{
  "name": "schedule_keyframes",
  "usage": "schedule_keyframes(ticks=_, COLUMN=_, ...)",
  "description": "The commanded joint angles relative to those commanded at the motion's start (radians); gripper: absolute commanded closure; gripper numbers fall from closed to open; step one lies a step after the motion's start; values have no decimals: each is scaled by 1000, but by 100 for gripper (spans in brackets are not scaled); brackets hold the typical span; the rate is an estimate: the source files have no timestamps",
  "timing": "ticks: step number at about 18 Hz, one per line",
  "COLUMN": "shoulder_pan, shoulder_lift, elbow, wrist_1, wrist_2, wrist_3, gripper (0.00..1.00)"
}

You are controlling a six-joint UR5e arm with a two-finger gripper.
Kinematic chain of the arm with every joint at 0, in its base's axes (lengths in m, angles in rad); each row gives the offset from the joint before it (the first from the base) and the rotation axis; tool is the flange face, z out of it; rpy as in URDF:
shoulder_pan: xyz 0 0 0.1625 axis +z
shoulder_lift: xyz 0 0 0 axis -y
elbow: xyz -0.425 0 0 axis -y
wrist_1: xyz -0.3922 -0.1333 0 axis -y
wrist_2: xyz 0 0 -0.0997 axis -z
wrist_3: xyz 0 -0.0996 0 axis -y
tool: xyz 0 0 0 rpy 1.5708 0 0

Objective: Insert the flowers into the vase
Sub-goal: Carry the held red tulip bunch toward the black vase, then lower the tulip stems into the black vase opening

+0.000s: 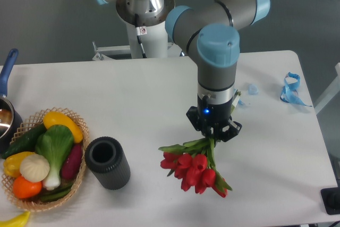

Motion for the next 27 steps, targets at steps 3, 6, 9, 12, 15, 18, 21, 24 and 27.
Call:
schedule_keyframes(ticks=3, shoulder_pan=0, shoulder_lift=-3, elbow=-5, wrist_1=115, wrist_2=-147, wrist_3=-86, gripper=100)
schedule_keyframes(ticks=6, shoulder_pan=3, shoulder_lift=-3, elbow=-6, wrist_1=177, wrist_2=-331, wrist_3=-158, gripper=100)
schedule_keyframes(ticks=9, shoulder_pan=-2, shoulder_lift=-5, elbow=-3, wrist_1=183, wrist_2=-489, wrist_3=-175, gripper=100)
schedule_keyframes(ticks=12, shoulder_pan=-5, shoulder_lift=-5, elbow=-2, wrist_1=192, wrist_2=-606, wrist_3=-228, gripper=100)
schedule_keyframes(ticks=15, shoulder_pan=-12, shoulder_lift=0, elbow=0, wrist_1=218, wrist_2=-681, wrist_3=-264, gripper=100)
schedule_keyframes(ticks=18, shoulder_pan=-12, shoulder_lift=0, elbow=2, wrist_1=243, wrist_2=-758, wrist_3=-267, gripper=100)
schedule_keyframes(ticks=21, shoulder_pan=-43, shoulder_lift=0, elbow=3, wrist_1=244, wrist_2=-789, wrist_3=-279, gripper=100)
schedule_keyframes(ticks=24, shoulder_pan=-69, shoulder_lift=-8, elbow=5, wrist_1=269, wrist_2=-789, wrist_3=-278, gripper=100)
schedule_keyframes(ticks=27, shoulder_pan=-112, shoulder_lift=-15, elbow=0, wrist_1=298, wrist_2=-789, wrist_3=-276, gripper=100)
